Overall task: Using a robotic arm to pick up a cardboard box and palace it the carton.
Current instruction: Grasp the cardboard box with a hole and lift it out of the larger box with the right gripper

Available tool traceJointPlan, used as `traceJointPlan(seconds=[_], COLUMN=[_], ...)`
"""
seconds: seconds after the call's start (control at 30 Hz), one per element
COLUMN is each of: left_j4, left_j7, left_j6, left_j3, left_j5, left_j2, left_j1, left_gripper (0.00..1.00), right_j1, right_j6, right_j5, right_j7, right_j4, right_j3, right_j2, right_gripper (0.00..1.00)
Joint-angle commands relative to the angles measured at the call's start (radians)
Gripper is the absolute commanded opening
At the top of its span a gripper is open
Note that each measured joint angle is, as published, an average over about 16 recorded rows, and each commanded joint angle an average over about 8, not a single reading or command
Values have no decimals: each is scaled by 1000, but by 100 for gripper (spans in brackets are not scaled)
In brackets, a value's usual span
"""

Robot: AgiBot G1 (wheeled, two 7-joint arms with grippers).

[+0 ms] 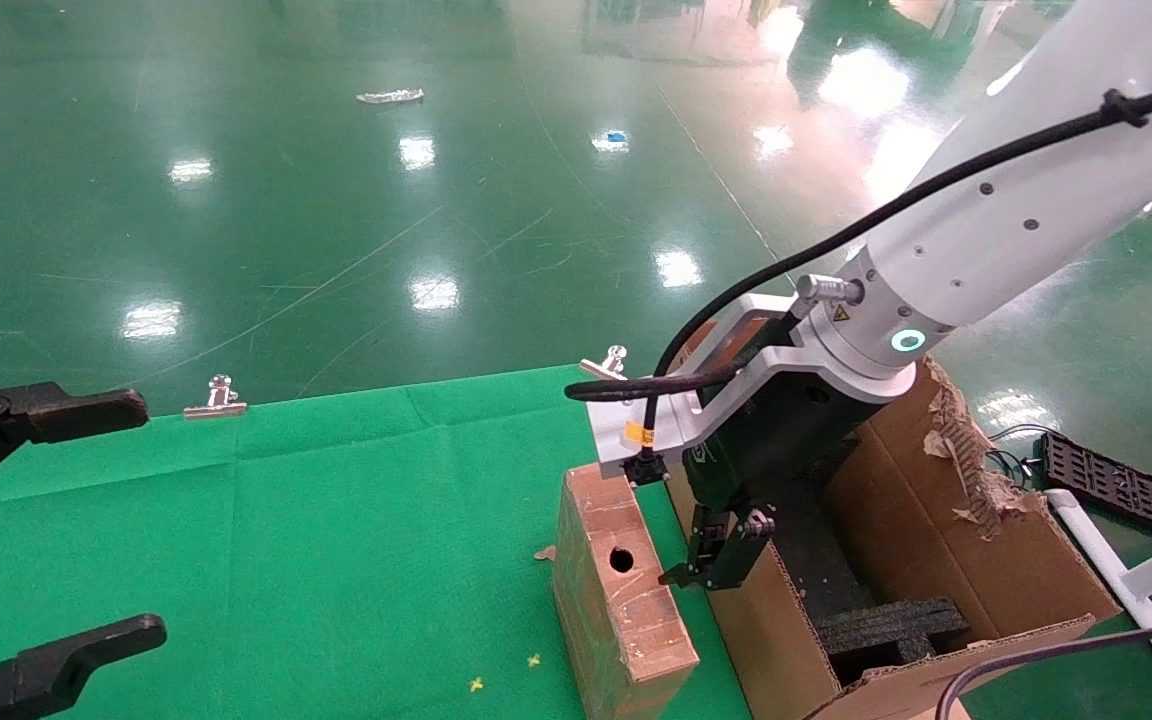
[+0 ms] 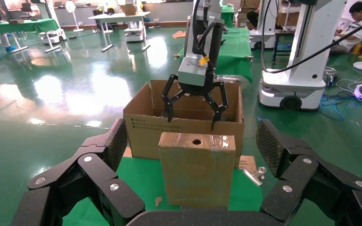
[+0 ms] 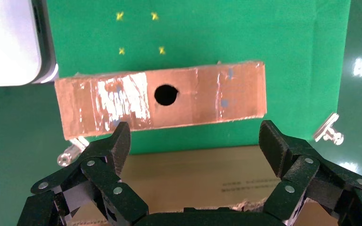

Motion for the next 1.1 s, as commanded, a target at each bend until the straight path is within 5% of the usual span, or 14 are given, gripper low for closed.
traceJointPlan(seconds=[0.03, 0.4, 0.77, 1.1], left_j4=[0, 0, 0, 0], left_j7=[0, 0, 1, 1], left_j6=[0, 0, -1, -1], left_j3=[0, 1, 2, 2], left_j5=[0, -1, -1, -2], left_j2=[0, 0, -1, -1], left_j1=[0, 0, 0, -1], left_gripper=[100, 100, 100, 100], right_j1=[26, 94, 109, 32], right_j6=[1, 20, 19, 22], right_j5=[3, 55, 75, 233], right_j7=[22, 124, 677, 694], right_j4=[0, -4, -106, -297], right_j3=[-40, -183, -261, -255], right_j2=[-13, -62, -100, -119], right_gripper=[100, 100, 100, 100])
